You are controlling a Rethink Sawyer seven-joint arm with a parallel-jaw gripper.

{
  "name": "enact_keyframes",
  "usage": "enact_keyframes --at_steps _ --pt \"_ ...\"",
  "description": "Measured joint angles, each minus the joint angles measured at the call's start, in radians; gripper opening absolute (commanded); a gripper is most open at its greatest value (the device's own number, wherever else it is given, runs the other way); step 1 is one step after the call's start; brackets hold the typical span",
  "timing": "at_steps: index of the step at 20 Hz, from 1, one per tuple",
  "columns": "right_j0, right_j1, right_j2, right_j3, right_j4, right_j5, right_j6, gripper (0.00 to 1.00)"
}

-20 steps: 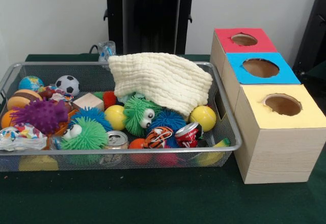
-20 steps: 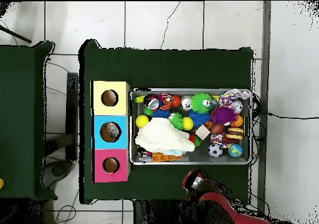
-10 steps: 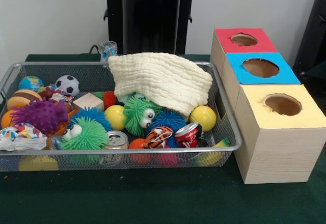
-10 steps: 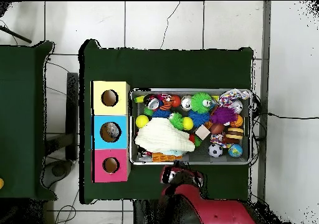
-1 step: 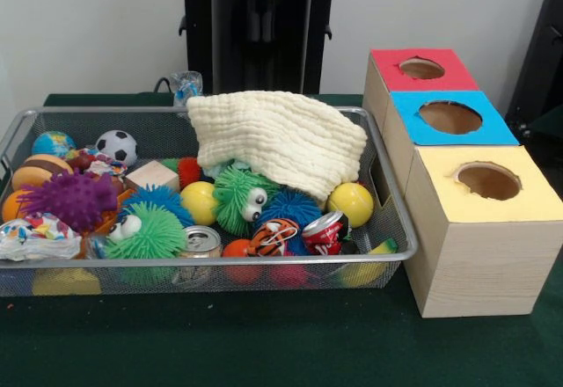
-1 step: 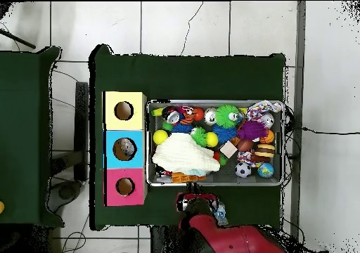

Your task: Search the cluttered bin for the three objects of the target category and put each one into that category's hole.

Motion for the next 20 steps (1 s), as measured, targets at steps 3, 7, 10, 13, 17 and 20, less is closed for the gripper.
enact_keyframes --at_steps 3,7,10,13,17,20 --pt "-0.008 0.028 -0.031 0.000 -0.013 -0.017 0.000 1.00" --pt "-0.015 0.046 -0.053 0.000 -0.015 -0.018 0.000 1.00" --pt "-0.008 0.064 -0.074 0.000 -0.015 -0.018 0.000 1.00" --pt "0.000 0.082 -0.094 0.000 -0.015 -0.018 0.000 1.00" --pt "0.020 0.119 -0.132 0.000 -0.015 -0.030 0.000 1.00" --pt "0.024 0.155 -0.168 -0.001 -0.032 -0.068 0.000 1.00"
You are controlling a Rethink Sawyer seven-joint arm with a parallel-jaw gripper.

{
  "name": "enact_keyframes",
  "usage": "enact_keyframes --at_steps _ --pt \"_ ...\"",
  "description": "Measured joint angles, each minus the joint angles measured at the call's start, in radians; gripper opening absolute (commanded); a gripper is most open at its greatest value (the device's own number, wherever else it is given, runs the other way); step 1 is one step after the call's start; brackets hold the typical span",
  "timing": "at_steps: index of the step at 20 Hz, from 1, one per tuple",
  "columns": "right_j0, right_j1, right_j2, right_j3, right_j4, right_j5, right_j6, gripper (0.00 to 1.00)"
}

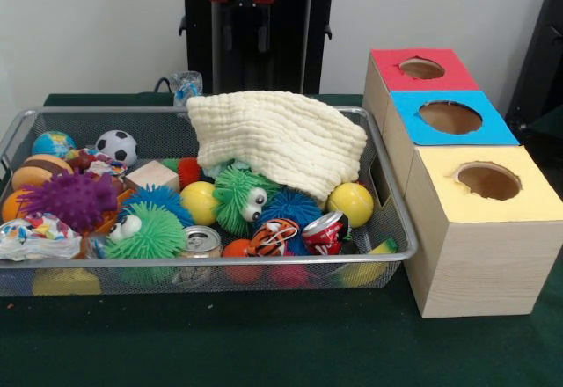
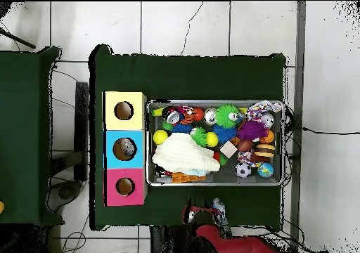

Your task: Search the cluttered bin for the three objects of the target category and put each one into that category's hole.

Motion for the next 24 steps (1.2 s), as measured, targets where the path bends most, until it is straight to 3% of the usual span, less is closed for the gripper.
enact_keyframes --at_steps 11,24 --pt "-0.010 0.105 -0.112 -0.014 -0.096 -0.072 0.000 1.00" --pt "-0.013 0.141 -0.191 -0.014 -0.159 -0.074 0.000 1.00"
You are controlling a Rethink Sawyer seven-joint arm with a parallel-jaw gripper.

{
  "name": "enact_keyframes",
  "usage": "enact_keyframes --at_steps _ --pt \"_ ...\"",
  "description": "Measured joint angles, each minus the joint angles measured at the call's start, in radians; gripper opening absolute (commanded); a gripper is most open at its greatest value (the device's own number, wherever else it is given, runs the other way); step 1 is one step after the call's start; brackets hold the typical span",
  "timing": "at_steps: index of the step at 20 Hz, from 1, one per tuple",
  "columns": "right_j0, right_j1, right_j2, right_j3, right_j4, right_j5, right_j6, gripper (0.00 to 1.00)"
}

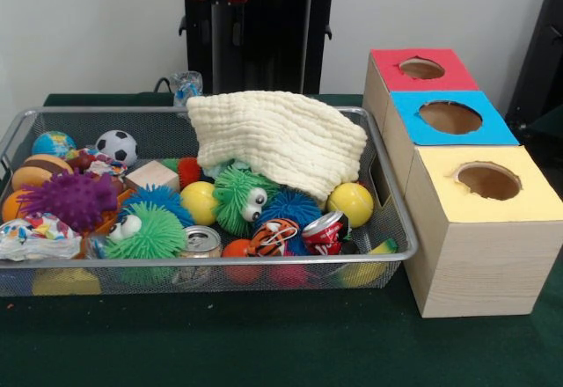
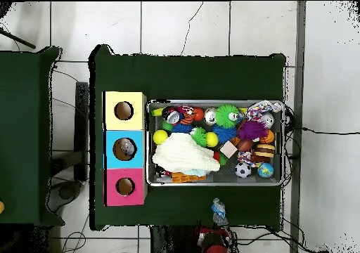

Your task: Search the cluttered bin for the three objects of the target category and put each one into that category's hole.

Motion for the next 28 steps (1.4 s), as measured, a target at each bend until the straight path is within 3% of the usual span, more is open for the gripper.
enact_keyframes --at_steps 5,13,17,28 --pt "-0.002 0.018 -0.031 -0.003 -0.025 -0.010 0.000 1.00" --pt "0.000 0.093 -0.097 -0.032 -0.034 -0.119 0.000 1.00" --pt "0.009 0.170 -0.138 -0.064 -0.034 -0.223 0.000 1.00" --pt "0.033 0.312 -0.197 -0.141 -0.034 -0.338 0.000 1.00"
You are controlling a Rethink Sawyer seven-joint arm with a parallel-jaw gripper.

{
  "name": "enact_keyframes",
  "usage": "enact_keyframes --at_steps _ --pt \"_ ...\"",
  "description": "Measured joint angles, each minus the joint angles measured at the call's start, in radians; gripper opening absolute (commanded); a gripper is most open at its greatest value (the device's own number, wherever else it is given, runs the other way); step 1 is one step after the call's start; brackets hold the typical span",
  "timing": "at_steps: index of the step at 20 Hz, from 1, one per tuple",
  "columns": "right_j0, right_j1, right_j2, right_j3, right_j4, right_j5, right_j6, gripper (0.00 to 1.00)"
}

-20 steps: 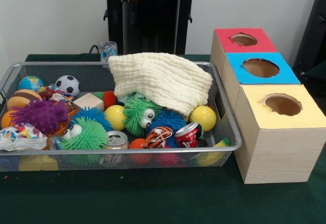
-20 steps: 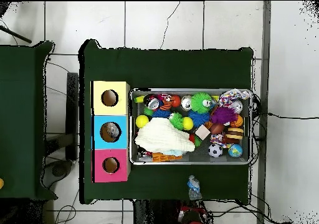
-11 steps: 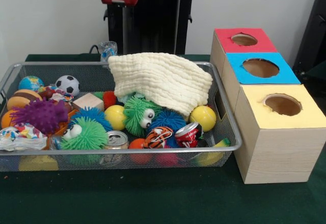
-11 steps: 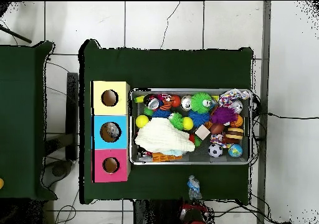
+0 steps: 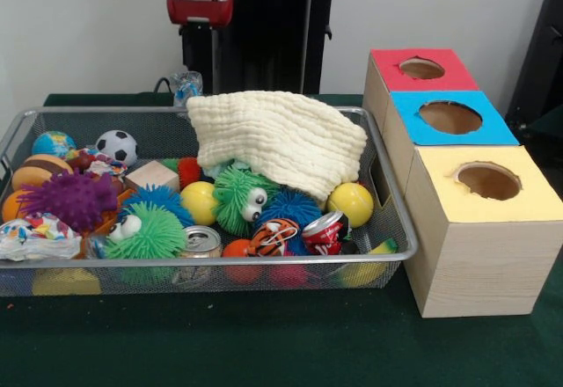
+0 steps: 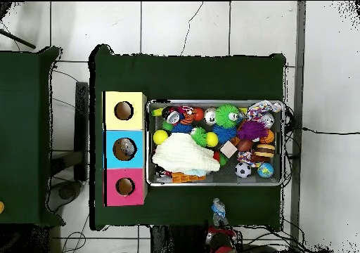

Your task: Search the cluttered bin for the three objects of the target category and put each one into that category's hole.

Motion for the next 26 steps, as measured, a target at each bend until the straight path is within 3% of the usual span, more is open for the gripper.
enact_keyframes --at_steps 10,26 --pt "0.038 0.070 -0.049 -0.041 0.000 -0.017 0.000 1.00" --pt "0.057 0.112 -0.103 -0.078 0.001 -0.017 0.000 1.00"
